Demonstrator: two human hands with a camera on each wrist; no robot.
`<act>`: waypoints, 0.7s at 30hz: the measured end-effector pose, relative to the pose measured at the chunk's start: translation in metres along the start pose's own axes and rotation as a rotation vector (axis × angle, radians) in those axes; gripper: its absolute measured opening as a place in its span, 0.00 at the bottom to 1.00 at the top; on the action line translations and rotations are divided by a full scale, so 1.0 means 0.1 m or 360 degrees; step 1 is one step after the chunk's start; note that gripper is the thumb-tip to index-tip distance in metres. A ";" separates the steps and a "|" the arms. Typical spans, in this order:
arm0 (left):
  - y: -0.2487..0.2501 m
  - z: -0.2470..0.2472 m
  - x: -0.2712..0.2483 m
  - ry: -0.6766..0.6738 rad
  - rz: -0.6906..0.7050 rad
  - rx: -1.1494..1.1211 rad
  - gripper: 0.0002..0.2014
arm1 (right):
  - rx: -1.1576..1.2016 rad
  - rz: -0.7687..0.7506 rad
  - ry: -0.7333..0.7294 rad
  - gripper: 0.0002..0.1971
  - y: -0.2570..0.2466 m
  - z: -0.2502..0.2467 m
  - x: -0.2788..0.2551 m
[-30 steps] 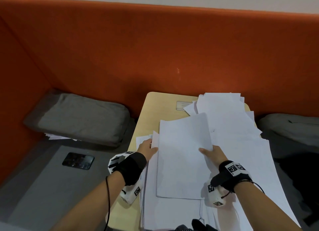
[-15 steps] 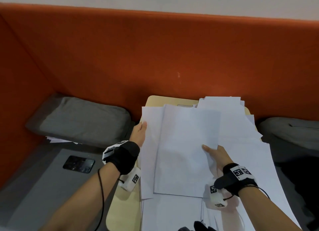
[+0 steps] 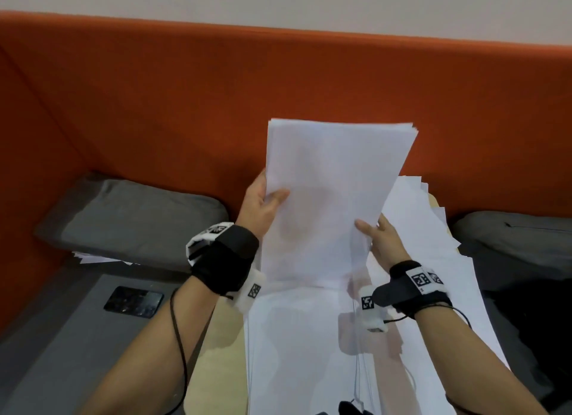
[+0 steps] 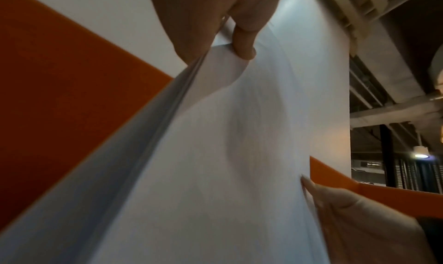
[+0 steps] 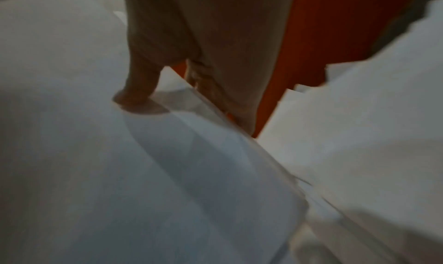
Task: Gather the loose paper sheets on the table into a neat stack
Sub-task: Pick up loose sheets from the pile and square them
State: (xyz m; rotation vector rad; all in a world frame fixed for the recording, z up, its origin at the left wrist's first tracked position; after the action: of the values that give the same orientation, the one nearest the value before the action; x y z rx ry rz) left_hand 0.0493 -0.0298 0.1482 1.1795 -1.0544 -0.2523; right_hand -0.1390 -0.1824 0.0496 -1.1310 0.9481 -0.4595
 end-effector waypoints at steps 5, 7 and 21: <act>0.11 -0.11 0.23 0.0045 0.0133 0.0081 0.17 | -0.0163 -0.0287 0.0045 0.10 -0.46 0.14 -0.11; 0.04 -0.16 0.23 0.0107 0.0108 0.0098 0.15 | -0.0194 -0.0324 0.0070 0.10 -0.50 0.17 -0.12; 0.12 -0.25 0.25 0.0303 0.0102 -0.0015 0.06 | -0.0193 -0.0391 0.0124 0.09 -0.58 0.27 -0.20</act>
State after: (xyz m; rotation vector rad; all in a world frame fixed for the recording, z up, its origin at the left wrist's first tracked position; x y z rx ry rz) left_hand 0.0776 -0.0256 0.1715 1.1356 -0.9210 -0.0930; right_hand -0.1190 -0.1756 0.1131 -1.3559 0.9177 -0.6557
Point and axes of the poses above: each hand's wrist, its own x-axis towards the middle knuckle, its own z-axis out of the palm, y = z × x, the point moved 6 cm from there along x, towards the middle knuckle, and after that the axes turned 13 degrees about z, right-handed, at the moved point
